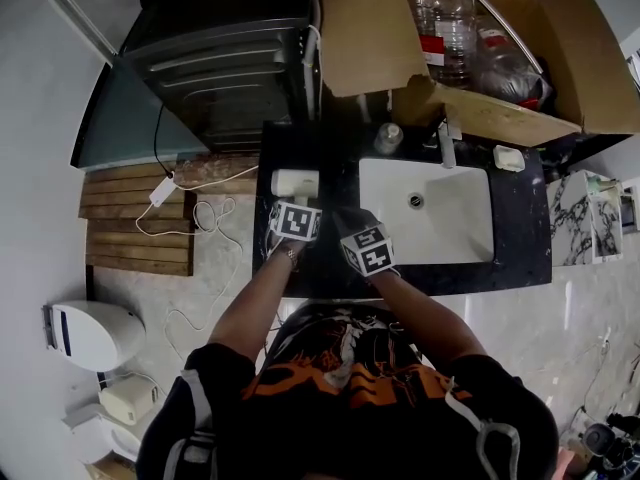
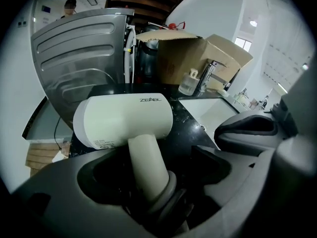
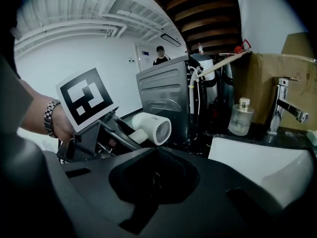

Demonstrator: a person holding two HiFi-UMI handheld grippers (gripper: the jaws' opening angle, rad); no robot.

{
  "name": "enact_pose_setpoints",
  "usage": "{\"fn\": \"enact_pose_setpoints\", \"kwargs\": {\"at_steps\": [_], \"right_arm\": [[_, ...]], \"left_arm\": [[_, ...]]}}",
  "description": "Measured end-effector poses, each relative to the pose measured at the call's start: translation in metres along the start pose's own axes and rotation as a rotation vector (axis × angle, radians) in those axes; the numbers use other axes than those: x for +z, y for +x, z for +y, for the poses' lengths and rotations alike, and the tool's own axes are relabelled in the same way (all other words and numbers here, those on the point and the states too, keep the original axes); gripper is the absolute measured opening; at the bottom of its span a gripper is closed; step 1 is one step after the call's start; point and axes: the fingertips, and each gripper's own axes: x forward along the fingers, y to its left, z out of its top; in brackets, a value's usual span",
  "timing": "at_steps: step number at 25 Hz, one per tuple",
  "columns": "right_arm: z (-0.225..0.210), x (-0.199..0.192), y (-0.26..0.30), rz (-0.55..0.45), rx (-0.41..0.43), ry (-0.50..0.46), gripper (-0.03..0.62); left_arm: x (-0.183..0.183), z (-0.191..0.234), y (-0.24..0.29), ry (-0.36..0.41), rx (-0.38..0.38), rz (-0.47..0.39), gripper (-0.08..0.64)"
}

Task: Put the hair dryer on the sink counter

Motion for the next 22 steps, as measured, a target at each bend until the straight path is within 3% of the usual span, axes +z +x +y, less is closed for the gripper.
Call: {"fn": "enact_pose_setpoints", "kwargs": {"at_steps": [8, 16, 22], "right_arm": [[0.003, -0.010, -0.011, -0.008, -0.001, 0.009, 0.014], [0.005, 0.002, -0.036, -0.057, -0.010, -0.005, 0.014], [0.012, 0.032, -0.067, -0.151, -0.007, -0.024, 0.014]], "left_arm": [[0.001, -0.001, -0.012, -0.036, 0.002, -0.107, 0.437], [0.022, -0.029, -0.061, 0.014, -0.034, -0.347, 0.436], [0.054, -0.063, -0.116, 0.073, -0.093, -0.548, 0.434]]}}
